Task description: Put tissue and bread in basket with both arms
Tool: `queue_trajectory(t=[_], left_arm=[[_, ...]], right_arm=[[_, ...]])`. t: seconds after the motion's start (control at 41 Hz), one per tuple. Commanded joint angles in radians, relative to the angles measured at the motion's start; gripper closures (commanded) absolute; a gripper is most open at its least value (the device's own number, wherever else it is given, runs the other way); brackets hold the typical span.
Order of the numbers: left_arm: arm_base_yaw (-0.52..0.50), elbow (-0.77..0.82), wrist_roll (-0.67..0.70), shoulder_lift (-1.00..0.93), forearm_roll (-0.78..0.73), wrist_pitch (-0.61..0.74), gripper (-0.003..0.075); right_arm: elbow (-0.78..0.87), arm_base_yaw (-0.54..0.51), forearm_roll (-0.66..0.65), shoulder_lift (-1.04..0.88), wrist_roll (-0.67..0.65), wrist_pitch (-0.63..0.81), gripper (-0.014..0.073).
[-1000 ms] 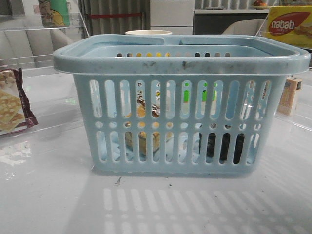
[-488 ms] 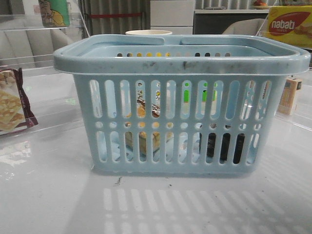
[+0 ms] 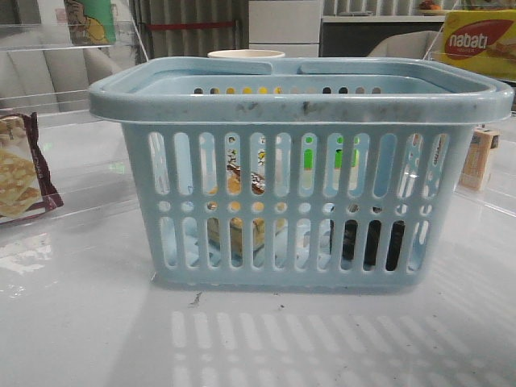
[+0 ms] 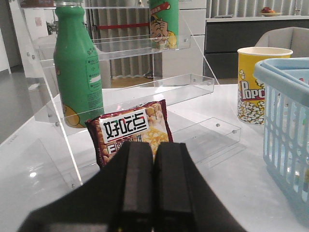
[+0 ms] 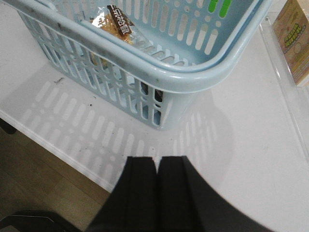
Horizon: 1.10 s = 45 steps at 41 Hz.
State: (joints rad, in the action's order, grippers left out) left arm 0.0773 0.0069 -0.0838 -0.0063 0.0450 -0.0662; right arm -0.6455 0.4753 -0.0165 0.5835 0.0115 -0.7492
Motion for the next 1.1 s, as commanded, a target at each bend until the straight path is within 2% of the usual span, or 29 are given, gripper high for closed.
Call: queue_trajectory(t=[0.0,0.732,0.854,0.927,1.073], left_arm=[[-0.002,0.000,0.003,-0.016,0.009,0.092,0.0629],[-0.002,0.000,0.003,-0.016,0.009,0.092,0.0629],[-0.002,0.000,0.003,-0.016,0.009,0.092,0.0629],[-0.002,0.000,0.003,-0.016,0.009,0.092,0.0629],[-0.002,0.000,0.003,-0.016,0.009,0.092,0.0629]], right_arm=[[-0.026,0.001,-0.008,0.001,0.011,0.074,0.0537],[-0.024,0.001,-0.008,0.001,0.011,0.078,0.0537],[0.006,-0.017,-0.008,-0.052,0.011,0.091,0.0537],[0.055,-0.077,-0.007,-0.105,0.011,0.165,0.0537],[0.222,-0.228,-0.007,-0.240,0.011,0.424,0.0537]])
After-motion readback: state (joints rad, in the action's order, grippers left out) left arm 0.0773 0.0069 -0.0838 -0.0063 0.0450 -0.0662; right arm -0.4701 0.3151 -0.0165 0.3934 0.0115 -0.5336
